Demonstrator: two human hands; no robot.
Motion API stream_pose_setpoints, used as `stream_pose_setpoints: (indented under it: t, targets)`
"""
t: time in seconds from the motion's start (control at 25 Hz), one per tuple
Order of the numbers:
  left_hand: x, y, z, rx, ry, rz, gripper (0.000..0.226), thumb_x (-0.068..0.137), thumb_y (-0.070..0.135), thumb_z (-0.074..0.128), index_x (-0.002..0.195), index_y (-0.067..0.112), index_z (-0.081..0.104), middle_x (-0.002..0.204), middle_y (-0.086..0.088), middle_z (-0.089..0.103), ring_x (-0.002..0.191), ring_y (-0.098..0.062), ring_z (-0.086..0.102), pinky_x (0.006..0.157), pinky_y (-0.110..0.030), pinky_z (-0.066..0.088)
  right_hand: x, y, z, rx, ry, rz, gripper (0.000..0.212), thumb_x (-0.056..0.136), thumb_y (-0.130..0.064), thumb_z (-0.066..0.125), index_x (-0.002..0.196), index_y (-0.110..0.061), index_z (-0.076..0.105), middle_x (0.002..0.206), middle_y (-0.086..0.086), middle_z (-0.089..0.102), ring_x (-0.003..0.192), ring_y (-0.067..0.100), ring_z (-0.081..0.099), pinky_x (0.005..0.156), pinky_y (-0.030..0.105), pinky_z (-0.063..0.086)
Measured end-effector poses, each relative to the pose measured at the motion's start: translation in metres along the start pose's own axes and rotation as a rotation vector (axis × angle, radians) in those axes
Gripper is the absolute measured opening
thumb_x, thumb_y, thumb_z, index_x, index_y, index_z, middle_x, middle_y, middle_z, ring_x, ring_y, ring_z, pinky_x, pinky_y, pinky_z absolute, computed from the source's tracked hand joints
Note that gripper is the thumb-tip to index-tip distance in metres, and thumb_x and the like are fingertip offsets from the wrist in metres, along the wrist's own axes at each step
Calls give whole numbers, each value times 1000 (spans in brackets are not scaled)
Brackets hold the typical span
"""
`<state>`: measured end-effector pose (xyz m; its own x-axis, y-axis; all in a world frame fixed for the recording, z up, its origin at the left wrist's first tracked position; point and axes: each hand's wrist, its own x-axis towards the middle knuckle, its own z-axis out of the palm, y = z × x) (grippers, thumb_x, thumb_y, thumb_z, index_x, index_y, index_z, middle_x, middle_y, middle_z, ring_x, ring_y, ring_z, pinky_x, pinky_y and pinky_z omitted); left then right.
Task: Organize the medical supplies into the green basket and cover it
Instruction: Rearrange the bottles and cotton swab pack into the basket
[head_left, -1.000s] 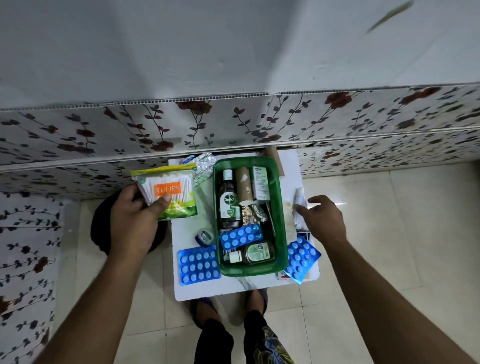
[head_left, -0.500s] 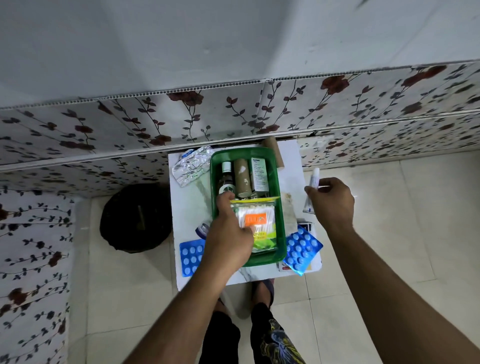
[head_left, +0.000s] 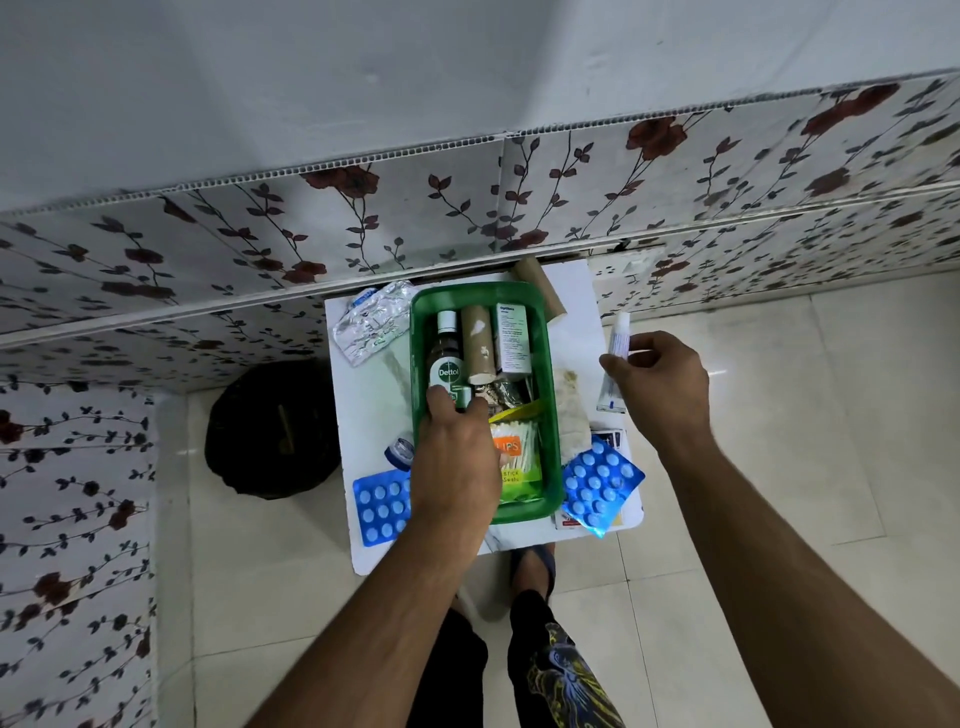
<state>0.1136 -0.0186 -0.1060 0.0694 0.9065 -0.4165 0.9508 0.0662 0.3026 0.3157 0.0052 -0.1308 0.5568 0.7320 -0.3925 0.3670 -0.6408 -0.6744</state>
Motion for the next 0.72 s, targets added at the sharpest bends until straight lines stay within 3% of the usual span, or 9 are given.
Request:
stream_pose_setpoints:
  t: [0.12,0.24,0.32,0.4,0.56,0.64,0.72]
  targets:
    - [1,2,-4,76,2,65,40,88,12,67,127,13,59,122,-14,51,109,-28,53,87,-37,49,-6,-5,-1,-4,-26,-5,24,81,-31,73,103,-21,68,78,-15,65,71,8,66,74,36,57]
    - [0,-6,-23,-44,134,198,40,83,7,67,122,14,63,107,-9,66,94,-23,60,71,-31,46,-20,-21,-8,43,-59,-13,22,80,-32,75,99,-22,69,82,-6,69,77,20,69,78,46,58]
    - [4,-28,-40,-266,288,131,30,85,7,62,112,17,68,97,-2,71,79,-13,63,70,-23,45,-38,-37,-11,129,-119,-27,15,73,-35,77,86,-31,71,78,-4,71,75,22,71,75,48,59]
    - [10,-59,-50,-489,373,-20,20,87,11,57,99,22,69,90,4,71,76,-9,64,73,-23,49,-62,-52,-2,187,-234,-26,17,67,-40,78,79,-32,71,72,-3,72,69,20,72,69,46,61]
    - [15,-105,-43,-542,295,-212,21,87,9,58,91,26,68,80,12,67,78,-10,66,76,-29,53,-104,-57,53,-88,-482,-39,21,72,-38,80,81,-24,66,67,-7,69,62,11,66,61,30,52]
    - [14,-118,-34,-552,260,-215,20,86,8,58,90,24,69,78,11,68,76,-12,66,77,-33,55,-113,-54,77,-212,-463,-89,22,74,-35,78,87,-23,64,70,-6,70,65,12,65,59,26,45]
    - [13,-128,-27,-546,240,-200,20,85,7,57,91,22,70,80,6,69,75,-15,66,76,-34,55,-116,-50,92,-292,-421,-140,24,77,-32,75,96,-19,66,81,1,74,76,22,69,63,27,48]
